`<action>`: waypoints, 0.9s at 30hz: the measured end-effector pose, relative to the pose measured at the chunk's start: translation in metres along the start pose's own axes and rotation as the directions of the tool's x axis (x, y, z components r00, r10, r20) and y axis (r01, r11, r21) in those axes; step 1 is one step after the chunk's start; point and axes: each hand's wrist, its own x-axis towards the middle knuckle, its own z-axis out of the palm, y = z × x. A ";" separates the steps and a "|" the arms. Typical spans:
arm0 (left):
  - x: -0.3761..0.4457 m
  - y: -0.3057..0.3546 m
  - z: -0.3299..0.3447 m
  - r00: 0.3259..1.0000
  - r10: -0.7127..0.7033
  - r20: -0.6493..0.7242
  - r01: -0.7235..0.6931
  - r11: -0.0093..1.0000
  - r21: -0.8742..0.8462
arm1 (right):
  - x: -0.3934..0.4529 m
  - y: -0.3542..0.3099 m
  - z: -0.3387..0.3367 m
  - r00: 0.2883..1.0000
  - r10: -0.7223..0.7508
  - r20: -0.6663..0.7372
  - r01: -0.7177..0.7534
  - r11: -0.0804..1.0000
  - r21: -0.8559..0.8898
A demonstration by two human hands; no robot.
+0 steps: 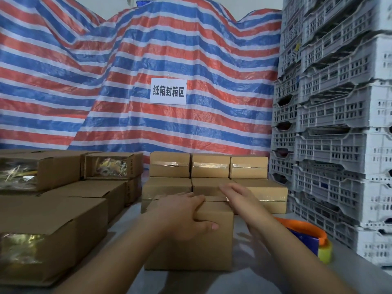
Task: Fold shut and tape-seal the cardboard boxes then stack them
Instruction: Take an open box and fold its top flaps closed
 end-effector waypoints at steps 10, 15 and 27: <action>0.000 -0.005 0.006 0.998 0.022 -0.056 -0.022 1.000 0.003 | -0.014 -0.013 0.017 0.906 -0.182 0.384 0.422 0.475 -0.772; 0.000 -0.004 0.004 1.000 0.002 -0.023 -0.002 1.000 -0.016 | -0.007 -0.024 -0.004 0.936 -0.064 0.347 0.273 0.754 -0.597; 0.002 -0.004 0.006 1.000 -0.019 -0.007 0.020 1.000 0.007 | -0.004 0.070 -0.108 0.951 0.262 -0.164 -0.220 0.202 -0.954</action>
